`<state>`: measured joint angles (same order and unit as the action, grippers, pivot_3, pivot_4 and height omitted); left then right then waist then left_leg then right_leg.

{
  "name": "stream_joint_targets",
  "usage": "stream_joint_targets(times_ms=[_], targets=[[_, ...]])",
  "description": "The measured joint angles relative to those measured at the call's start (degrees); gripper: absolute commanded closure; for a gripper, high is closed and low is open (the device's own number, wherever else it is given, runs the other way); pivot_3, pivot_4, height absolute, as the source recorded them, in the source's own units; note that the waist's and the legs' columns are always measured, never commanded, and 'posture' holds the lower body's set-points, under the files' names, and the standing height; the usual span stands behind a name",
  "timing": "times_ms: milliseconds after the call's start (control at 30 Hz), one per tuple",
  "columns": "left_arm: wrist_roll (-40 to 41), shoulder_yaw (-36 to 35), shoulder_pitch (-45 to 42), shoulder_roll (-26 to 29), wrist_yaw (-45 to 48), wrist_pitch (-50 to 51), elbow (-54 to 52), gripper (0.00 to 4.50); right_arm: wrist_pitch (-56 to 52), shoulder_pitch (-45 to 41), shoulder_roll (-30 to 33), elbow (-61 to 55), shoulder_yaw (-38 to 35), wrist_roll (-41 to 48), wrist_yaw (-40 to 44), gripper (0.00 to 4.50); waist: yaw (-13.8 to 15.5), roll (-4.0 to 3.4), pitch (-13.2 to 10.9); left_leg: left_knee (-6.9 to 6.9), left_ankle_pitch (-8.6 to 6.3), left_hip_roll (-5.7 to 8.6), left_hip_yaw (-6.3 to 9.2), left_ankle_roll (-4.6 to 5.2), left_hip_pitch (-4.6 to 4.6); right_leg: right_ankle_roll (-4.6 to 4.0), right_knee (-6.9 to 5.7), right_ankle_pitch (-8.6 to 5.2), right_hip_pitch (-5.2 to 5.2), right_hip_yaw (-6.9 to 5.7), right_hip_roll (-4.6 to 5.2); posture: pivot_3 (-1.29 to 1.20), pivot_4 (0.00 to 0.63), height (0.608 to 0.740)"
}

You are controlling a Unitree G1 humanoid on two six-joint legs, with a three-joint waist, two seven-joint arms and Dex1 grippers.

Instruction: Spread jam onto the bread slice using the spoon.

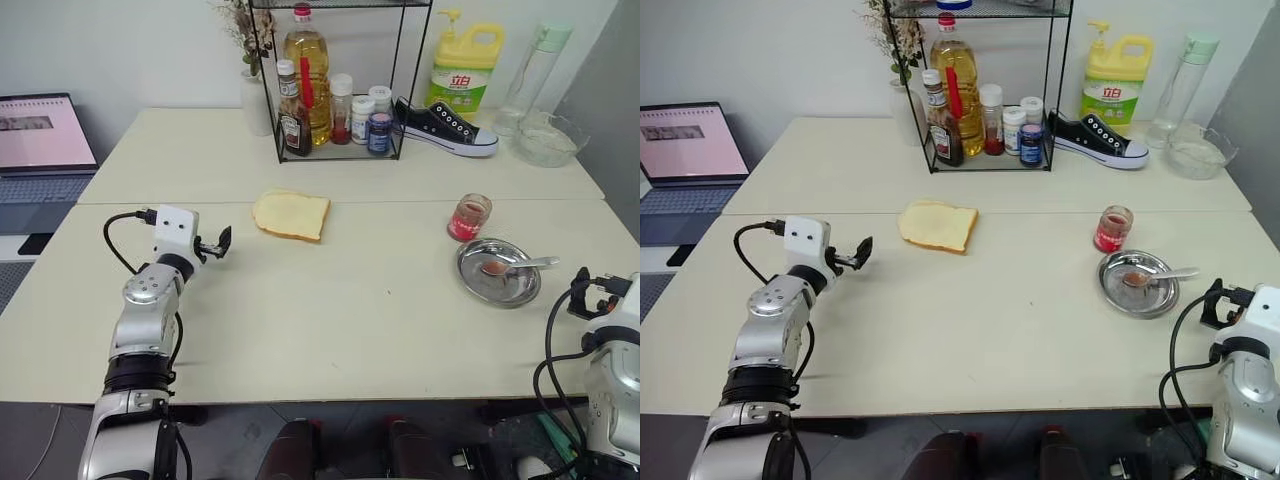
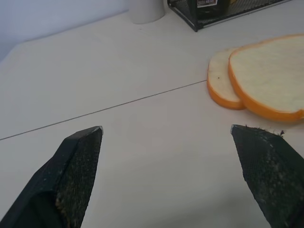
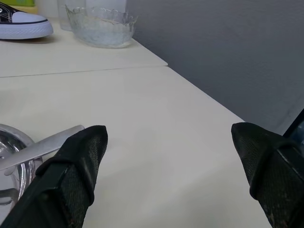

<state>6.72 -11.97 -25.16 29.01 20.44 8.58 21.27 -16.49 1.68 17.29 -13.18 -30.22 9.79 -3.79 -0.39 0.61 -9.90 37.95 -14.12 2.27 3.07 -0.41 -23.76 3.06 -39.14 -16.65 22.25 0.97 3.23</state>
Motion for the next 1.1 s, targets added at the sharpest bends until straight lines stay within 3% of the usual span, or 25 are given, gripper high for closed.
stream_joint_targets(times_ms=[400,633,700,800,1100], targets=[[3.15,-1.41,1.27,0.98,4.02,3.71,-3.87,0.0,-1.82,-1.01,1.31,-3.11,2.15,0.07,1.53,0.02,-0.06,0.0,0.0,0.0,0.0,0.0,-0.01,0.0,0.0,0.0,0.0,0.0,0.0,0.01,0.0,0.0,0.15,0.74],[7.54,-1.26,-0.82,6.76,15.25,9.02,-3.71,0.0,-10.5,-5.0,12.07,-12.24,7.45,11.48,17.94,0.02,-0.46,0.01,0.0,0.02,0.0,-0.03,0.09,0.01,0.0,0.0,0.04,0.0,-0.06,-0.1,-0.05,0.0,0.15,0.74],[8.89,0.46,-6.8,9.1,21.33,11.76,0.0,0.0,-18.48,-8.11,18.09,-15.11,12.44,20.77,27.18,0.02,-0.43,0.13,-0.07,0.05,0.0,-0.02,0.19,0.02,-0.02,-0.03,0.05,0.02,-0.09,-0.2,-0.06,0.0,0.15,0.74],[8.89,2.1,-14.83,9.73,25.93,11.56,3.43,0.0,-23.85,-12.9,20.3,-19.03,18.16,28.65,34.99,0.02,-0.31,0.23,0.01,0.05,-0.01,0.01,0.27,0.03,-0.01,-0.01,0.17,0.01,-0.19,-0.28,-0.04,0.0,0.15,0.74],[0.95,9.56,-27.55,-0.46,25.2,-0.04,31.3,0.0,-25.17,-20.63,16.29,-14.5,29.27,27.26,37.33,0.02,-0.27,0.5,-0.08,0.11,0.0,0.04,0.19,0.02,-0.14,0.0,0.08,0.0,0.03,-0.19,-0.02,0.0,0.15,0.74]])
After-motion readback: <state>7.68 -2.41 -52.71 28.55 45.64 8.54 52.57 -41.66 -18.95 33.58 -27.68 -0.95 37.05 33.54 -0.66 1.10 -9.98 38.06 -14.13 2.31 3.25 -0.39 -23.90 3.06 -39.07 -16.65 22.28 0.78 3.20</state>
